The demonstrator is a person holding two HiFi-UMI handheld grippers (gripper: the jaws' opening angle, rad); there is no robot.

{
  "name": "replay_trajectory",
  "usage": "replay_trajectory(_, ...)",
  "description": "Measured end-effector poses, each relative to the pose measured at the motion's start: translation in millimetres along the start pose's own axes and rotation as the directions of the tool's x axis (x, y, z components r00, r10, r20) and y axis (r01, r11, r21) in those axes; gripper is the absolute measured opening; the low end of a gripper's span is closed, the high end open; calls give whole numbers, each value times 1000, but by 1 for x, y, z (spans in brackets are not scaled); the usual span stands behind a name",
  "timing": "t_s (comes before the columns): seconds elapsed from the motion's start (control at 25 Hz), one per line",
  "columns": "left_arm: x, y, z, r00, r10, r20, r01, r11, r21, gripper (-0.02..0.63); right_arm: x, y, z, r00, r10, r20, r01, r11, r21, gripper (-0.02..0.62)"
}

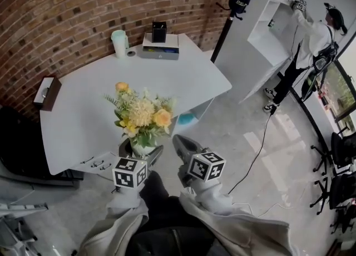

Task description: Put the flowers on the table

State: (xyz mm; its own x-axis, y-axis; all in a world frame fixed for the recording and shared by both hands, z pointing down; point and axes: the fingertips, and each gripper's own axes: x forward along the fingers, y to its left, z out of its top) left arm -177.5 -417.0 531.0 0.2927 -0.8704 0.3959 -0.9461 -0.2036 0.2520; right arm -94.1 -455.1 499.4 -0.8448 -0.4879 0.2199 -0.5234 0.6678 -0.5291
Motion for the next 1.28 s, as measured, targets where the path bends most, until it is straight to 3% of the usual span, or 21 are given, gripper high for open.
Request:
replay_trajectory(0.6,119,46,70,1000,21,16,-21,999,25,460,57,-66,58,1000,-11,6,11,1000,26,-2)
replay_trajectory(1.28,274,145,140,996,70,52,-71,997,14,460,193,-161,143,999,23,-49,-22,1000,12,-1)
